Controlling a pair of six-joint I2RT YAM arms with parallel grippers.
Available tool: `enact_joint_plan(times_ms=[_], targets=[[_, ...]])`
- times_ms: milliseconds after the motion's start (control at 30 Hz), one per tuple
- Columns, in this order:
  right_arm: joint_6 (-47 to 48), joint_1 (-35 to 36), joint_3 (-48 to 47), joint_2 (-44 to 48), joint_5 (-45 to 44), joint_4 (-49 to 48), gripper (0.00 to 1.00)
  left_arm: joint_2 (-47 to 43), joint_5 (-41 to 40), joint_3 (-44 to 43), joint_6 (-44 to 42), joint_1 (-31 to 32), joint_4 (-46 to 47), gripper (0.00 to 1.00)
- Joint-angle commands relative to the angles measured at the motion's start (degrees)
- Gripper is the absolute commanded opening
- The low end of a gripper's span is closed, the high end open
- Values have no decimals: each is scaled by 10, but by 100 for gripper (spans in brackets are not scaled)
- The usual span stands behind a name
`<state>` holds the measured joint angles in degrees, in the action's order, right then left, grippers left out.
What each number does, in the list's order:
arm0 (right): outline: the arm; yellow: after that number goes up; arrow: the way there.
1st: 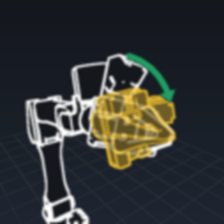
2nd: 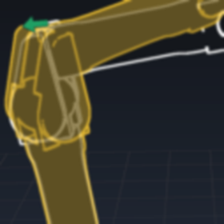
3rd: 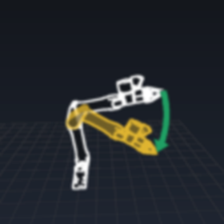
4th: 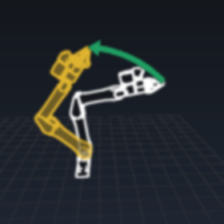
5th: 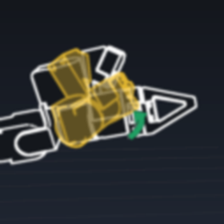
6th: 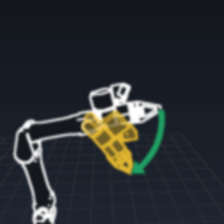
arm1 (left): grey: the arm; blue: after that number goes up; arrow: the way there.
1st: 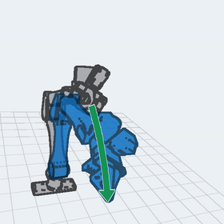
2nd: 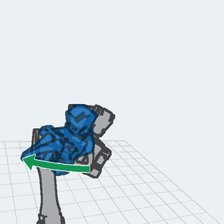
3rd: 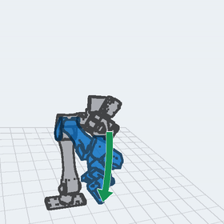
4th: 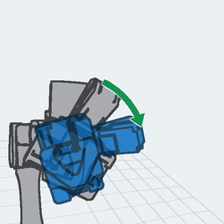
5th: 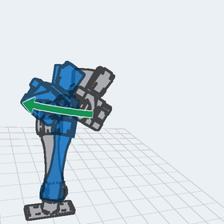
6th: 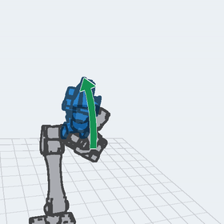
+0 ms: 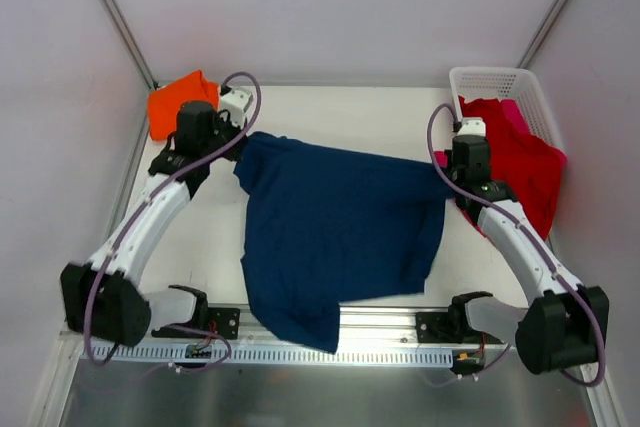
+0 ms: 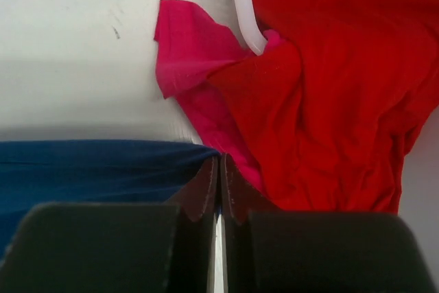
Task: Fold and stack the t-shirts
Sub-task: Flatten out the tshirt
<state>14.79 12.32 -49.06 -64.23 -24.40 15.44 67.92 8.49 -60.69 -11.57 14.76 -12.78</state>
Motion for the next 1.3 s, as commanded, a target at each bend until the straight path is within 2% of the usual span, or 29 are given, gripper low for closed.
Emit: enact_joint_plan(times_ms=[0,33,67,233,467,600,667,700,733,767,800,867,1000,1133,1267], targets=[[-5,-21,-12,-20,-104,-131,0,105,15,-29,22,-67,119,0],[-4,-23,-17,-39,-107,-137,0,140,11,-44,19,-70,125,0],[2,-25,-30,-57,-111,-142,0,215,9,-61,15,-75,125,0],[46,-25,-100,-205,-151,-172,0,408,26,-204,13,-77,140,0],[79,-25,-240,-381,-188,-185,0,583,30,-453,0,-76,131,0],[102,-26,-326,-471,-222,-190,0,659,26,-550,-24,-76,130,1],[118,-26,-385,-526,-243,-190,0,704,5,-590,-44,-76,131,6],[125,-27,-405,-544,-262,-186,9,719,-2,-626,-49,-76,131,17],[128,-27,-446,-559,-268,-177,40,743,-17,-644,-52,-76,131,30],[125,-29,-464,-583,-269,-157,71,752,-29,-665,-51,-76,131,55],[120,-31,-480,-591,-269,-138,99,758,-40,-670,-50,-76,132,97],[112,-34,-502,-596,-283,-123,100,758,-89,-672,-37,-76,147,99],[88,-27,-491,-539,-309,-99,100,719,-161,-667,-21,-72,154,99],[103,2,-447,-442,-327,-105,100,611,-228,-627,-47,-48,163,99],[139,80,-409,-333,-349,-123,100,500,-280,-541,-42,-26,166,99]])
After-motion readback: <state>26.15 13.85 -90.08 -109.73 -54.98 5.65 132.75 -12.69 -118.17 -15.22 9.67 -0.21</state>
